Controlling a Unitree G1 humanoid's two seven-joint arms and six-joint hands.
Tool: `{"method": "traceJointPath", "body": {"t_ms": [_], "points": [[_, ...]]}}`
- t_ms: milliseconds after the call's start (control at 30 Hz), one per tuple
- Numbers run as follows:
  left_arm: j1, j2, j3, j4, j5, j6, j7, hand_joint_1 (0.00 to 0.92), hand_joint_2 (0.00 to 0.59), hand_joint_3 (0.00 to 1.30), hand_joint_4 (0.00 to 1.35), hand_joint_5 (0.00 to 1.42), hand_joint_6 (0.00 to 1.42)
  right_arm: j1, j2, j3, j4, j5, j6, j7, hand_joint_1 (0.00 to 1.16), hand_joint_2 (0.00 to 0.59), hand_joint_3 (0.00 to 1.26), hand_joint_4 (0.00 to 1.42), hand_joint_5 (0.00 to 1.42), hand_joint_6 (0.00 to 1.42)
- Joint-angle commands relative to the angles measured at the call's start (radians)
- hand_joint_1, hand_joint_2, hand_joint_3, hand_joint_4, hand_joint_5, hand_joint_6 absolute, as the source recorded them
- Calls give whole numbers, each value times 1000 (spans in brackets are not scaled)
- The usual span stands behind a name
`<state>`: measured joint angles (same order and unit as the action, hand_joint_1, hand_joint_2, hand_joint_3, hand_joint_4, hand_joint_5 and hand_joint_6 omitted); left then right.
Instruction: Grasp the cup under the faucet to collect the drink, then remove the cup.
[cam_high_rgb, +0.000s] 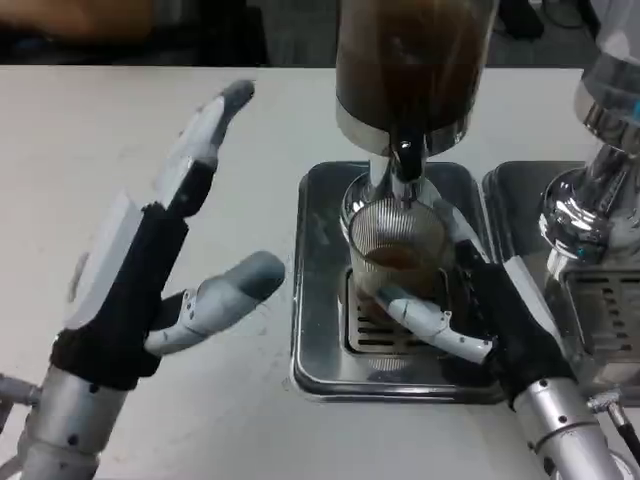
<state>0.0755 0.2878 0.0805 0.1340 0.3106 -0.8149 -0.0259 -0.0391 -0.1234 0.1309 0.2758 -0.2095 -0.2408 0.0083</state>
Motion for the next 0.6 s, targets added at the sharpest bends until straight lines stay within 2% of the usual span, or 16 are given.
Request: {"method": "traceJointPath", "body": {"t_ms": [33,233,600], "points": [[63,10,30,45,65,-15,77,0,132,0,0,0,0,-27,14,2,42,6,-8,-2,671,200,0,0,0,0],[101,23,31,91,137,15,154,0,134,0,0,0,0,-52,20,1,78,1,-12,-15,674,198,0,0,0,0],[134,52,-19,229,258,36,282,0,135,0,0,0,0,-101,48,3,162,0,-44,-49,694,187,0,0,0,0]]}}
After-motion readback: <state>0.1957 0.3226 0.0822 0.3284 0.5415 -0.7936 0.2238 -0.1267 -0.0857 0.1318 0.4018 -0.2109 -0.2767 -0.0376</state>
